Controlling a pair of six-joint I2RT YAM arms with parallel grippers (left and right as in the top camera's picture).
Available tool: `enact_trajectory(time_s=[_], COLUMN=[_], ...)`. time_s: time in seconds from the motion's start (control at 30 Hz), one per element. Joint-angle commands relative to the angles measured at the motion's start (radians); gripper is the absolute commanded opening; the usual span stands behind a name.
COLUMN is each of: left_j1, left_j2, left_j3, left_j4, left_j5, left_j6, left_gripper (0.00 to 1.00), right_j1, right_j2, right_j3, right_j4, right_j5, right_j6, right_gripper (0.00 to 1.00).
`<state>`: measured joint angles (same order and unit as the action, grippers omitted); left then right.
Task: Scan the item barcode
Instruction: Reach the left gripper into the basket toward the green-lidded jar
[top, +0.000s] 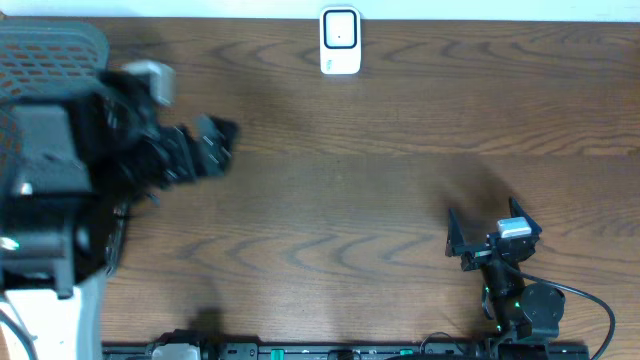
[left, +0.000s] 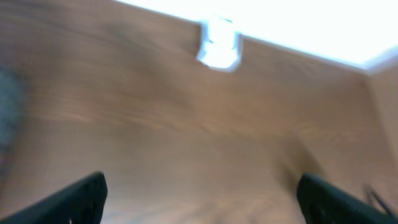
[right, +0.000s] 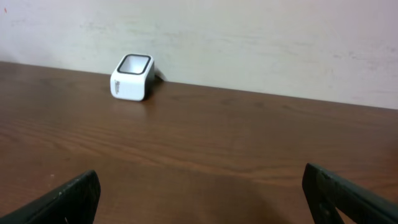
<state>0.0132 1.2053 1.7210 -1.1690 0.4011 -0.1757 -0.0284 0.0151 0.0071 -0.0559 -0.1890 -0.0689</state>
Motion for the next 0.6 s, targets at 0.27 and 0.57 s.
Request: enact_trajectory(time_s=[0.27, 0.57], left_j1=[0.523, 0.777], left_j2=[0.23, 0.338], left_j3=[0.278, 0.256], left_j4=[-0.203, -0.304], left_j5=[-0.237, -0.238], left_j6=[-0.233, -0.107], left_gripper=[0.98, 0.98], right_j1=[0.01, 0.01], right_j2=[-0.001, -0.001], right_j3=[-0.002, -0.002], right_j4=[-0.004, -0.004], right_j5=[0.0, 0.0], right_j6=[0.012, 0.012], right_gripper=[0.99, 0.99])
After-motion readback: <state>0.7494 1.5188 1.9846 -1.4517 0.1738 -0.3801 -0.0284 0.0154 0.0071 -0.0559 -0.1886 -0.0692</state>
